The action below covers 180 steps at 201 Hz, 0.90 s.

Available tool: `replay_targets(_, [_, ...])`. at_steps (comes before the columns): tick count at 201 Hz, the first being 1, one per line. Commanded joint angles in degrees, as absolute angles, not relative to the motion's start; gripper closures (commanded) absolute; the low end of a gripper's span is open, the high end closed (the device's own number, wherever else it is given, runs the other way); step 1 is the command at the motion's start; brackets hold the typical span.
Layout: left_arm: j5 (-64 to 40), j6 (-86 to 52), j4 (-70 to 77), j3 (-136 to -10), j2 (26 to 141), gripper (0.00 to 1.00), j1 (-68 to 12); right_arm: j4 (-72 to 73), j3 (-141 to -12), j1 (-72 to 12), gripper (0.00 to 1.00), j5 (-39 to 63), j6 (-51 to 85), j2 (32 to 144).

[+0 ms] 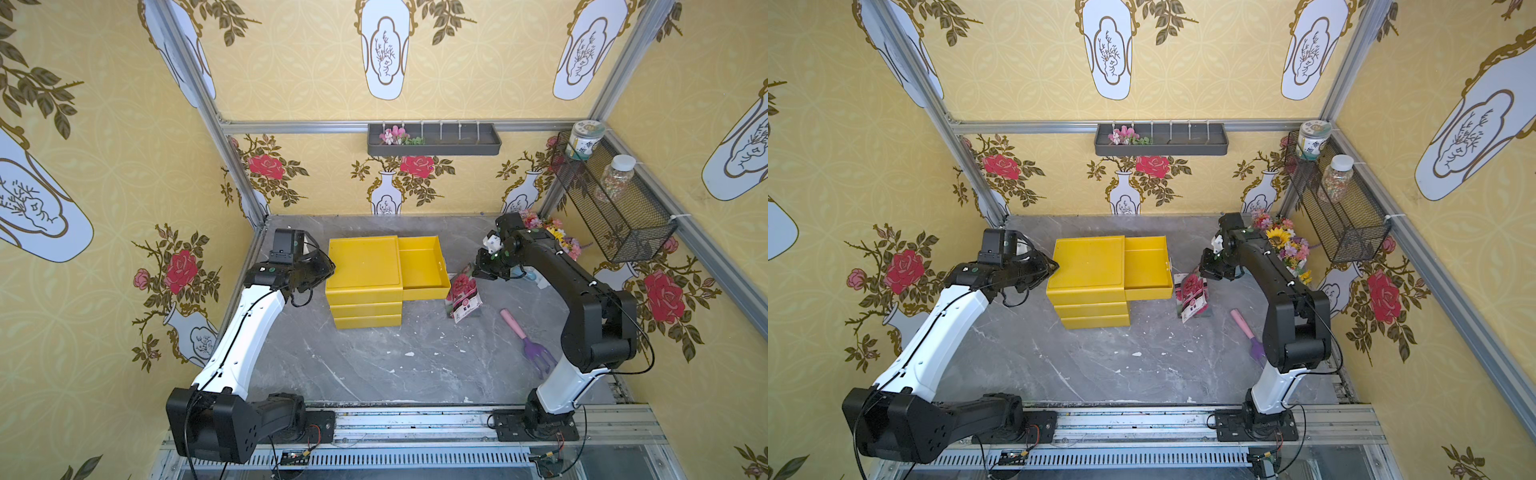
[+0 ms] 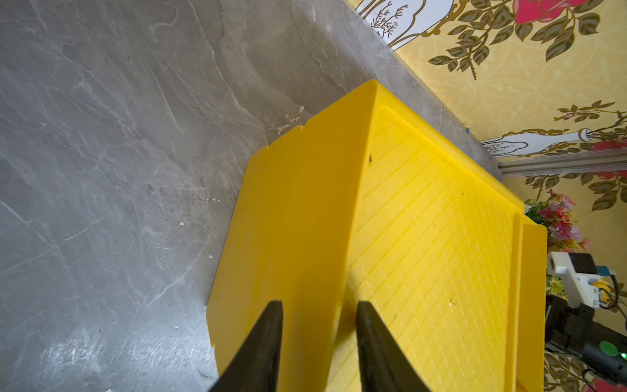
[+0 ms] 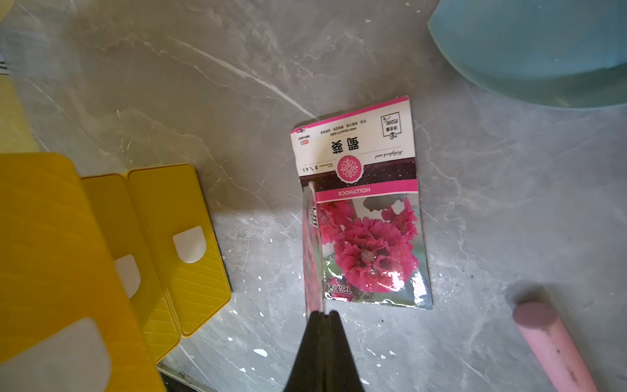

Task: Take the seed bags out of the drawer
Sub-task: Place the seed packet at the center of the board.

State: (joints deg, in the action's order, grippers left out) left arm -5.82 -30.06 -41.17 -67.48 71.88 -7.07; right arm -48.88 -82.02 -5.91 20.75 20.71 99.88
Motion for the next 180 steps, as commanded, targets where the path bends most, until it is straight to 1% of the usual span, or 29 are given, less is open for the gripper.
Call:
replay_targets(1, [-4.6,-30.0,-44.3,-67.2,72.2,0.59,-7.0,-47.8,-81.7,-6.0,1.0,17.4,18.5,101.3])
replay_targets(19, [-4.6,-30.0,-44.3,-67.1,72.2,0.59,-7.0,-48.9,-81.8,-6.0,0.99,14.6,17.3,103.0])
replay_targets(45, [-4.6,-30.1,-44.3,-66.9,72.0,0.59,-7.0,-50.4,-82.1,-6.0,0.93,9.8,16.3,104.4])
replay_targets(58, [-4.7,-30.1,-44.3,-66.8,72.1,0.59,-7.0,-52.0,-82.7,-6.0,0.82,6.0,16.4,104.8])
replay_targets(75, [-4.6,-30.2,-44.3,-66.9,72.1,0.59,-7.0,-53.3,-83.6,-6.0,0.72,2.9,16.7,104.3])
replay_targets(84, [-4.6,-30.1,-44.3,-67.0,72.1,0.59,-7.0,-53.7,-84.2,-6.0,0.64,2.2,16.9,103.7])
replay_targets(110, [-4.5,-30.3,-44.3,-67.3,72.2,0.59,-7.0,-54.9,-86.9,-6.7,0.53,2.5,17.0,102.5])
replay_targets(137, [-4.3,-30.4,-44.3,-67.6,72.2,0.58,-7.0,-54.6,-89.3,-9.1,0.44,8.2,17.9,101.1])
replay_targets(159, [-4.4,-30.4,-44.2,-67.7,72.3,0.57,-7.0,-54.2,-91.3,-12.1,0.4,10.4,19.5,100.8])
replay_targets(180, [-4.5,-30.4,-44.2,-67.7,72.3,0.57,-7.0,-53.7,-92.9,-14.6,0.39,12.0,21.6,100.9])
